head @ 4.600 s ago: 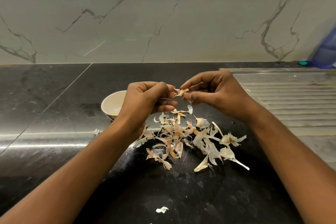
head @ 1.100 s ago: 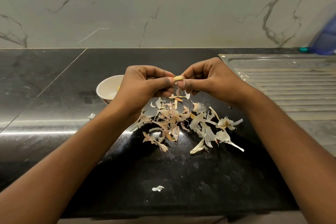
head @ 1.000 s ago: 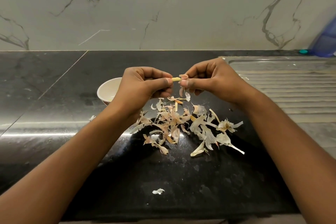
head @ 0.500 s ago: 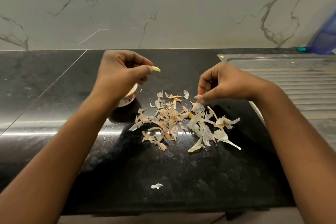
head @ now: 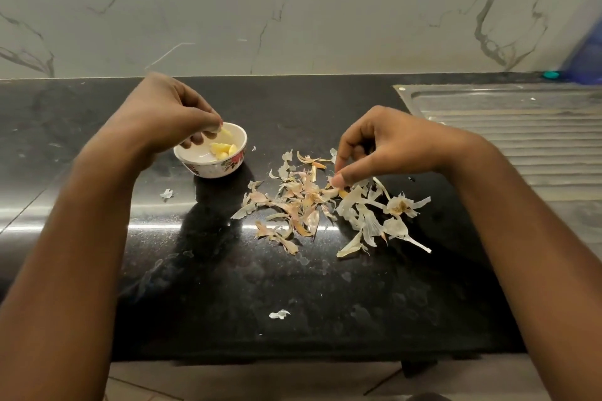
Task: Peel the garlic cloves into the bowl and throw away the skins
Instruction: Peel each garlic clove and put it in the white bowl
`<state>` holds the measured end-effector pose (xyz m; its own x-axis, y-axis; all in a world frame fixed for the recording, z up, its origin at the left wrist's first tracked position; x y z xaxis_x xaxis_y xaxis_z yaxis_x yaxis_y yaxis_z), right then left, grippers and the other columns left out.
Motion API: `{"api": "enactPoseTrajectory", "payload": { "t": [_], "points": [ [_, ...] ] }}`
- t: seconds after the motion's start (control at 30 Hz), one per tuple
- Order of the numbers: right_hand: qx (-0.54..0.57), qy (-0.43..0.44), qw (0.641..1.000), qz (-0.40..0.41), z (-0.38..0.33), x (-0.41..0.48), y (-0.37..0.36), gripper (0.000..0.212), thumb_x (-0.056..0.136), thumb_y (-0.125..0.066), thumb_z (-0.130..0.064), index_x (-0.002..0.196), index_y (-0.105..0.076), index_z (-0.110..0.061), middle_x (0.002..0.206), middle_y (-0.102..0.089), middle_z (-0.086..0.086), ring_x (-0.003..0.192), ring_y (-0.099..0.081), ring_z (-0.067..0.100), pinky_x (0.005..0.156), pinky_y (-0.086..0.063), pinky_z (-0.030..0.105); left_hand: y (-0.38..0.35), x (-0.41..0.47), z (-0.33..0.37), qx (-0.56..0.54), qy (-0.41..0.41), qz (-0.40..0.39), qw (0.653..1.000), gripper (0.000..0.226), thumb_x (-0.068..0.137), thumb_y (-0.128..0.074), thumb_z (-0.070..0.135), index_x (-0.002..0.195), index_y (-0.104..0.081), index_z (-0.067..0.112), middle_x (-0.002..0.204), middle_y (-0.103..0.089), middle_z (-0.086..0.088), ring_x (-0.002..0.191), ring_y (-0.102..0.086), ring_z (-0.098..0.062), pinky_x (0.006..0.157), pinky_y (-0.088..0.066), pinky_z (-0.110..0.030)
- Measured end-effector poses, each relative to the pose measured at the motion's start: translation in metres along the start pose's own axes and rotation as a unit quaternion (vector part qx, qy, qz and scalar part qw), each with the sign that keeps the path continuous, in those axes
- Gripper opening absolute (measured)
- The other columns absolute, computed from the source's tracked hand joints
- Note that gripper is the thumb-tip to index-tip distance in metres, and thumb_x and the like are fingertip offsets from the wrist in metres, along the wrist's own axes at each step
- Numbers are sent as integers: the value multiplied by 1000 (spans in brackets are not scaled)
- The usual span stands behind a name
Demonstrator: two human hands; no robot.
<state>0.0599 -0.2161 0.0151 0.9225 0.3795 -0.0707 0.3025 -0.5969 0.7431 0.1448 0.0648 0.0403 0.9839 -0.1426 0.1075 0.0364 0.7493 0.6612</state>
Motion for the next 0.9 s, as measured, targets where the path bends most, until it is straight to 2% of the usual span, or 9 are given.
{"api": "enactPoseTrajectory", "payload": {
  "t": [0.1,0.23,0.37,0.47,0.57,0.67,0.73,0.8,0.9],
  "points": [
    [-31,-36,998,-48,6,2,-10,30,75,-94,-47,87,-82,-22,63,-56,0,61,-53,14,65,-47,34,-2,2,-3,36,13,2,999,5,86,-80,6,81,-81,9,80,-74,-10,69,-59,-18,64,-47,-33],
    [-62,-63,994,-72,15,0,-9,19,78,-94,-35,89,-83,-24,59,-58,-8,57,-52,9,66,-45,39,-7,1,-6,64,28,-13,997,7,86,-82,7,79,-81,10,86,-73,-8,79,-59,-19,65,-48,-34],
    [-73,-63,994,-59,17,-4,-1,9,82,-92,-29,87,-85,-27,62,-58,-4,56,-48,8,62,-41,35,-12,0,-5,87,29,-31,995,10,82,-82,4,80,-83,14,96,-74,-5,99,-63,-28,77,-52,-41],
    [-29,-34,998,-34,13,-8,8,8,83,-92,-27,87,-85,-25,63,-55,0,59,-47,13,59,-40,27,-12,-1,-6,96,31,-35,994,12,80,-85,4,80,-83,16,98,-74,-3,104,-63,-28,81,-50,-42],
    [7,12,1000,-1,5,-9,15,10,83,-91,-26,90,-84,-22,67,-55,-2,61,-47,9,58,-39,17,-10,0,-4,87,24,-21,996,13,81,-85,4,80,-83,16,98,-74,-5,103,-63,-27,79,-49,-40],
    [24,41,999,25,1,-8,17,13,84,-89,-27,95,-83,-22,70,-58,-6,62,-49,5,60,-42,16,-10,0,-1,69,9,-13,997,9,84,-83,6,84,-83,15,99,-75,-6,104,-63,-27,79,-49,-40],
    [47,48,997,36,1,-8,17,14,87,-88,-27,99,-82,-21,72,-61,-11,65,-52,7,63,-44,19,-11,-1,4,46,-12,-12,999,6,85,-83,9,85,-83,16,98,-76,-5,102,-64,-24,76,-49,-37],
    [55,51,996,45,1,-7,17,14,91,-85,-27,103,-81,-21,82,-70,-9,72,-60,17,69,-50,24,-12,-5,13,4,-43,-7,999,3,86,-84,14,85,-82,17,93,-78,-2,95,-67,-16,73,-47,-32],
    [51,56,996,41,-1,-7,15,14,97,-78,-25,110,-77,-19,101,-78,1,94,-73,25,86,-60,39,-25,-14,30,-74,-106,-27,991,8,87,-84,22,88,-81,15,83,-79,0,69,-65,-2,63,-50,-20]
  ]
}}
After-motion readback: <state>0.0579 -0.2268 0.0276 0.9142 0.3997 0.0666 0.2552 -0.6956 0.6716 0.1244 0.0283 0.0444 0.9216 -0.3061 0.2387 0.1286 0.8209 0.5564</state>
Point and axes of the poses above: each hand's wrist, its own x-axis towards the middle knuckle, its own y-axis out of the back of the hand, z = x × y, the point moved 7 cm from there along x, towards the middle knuckle
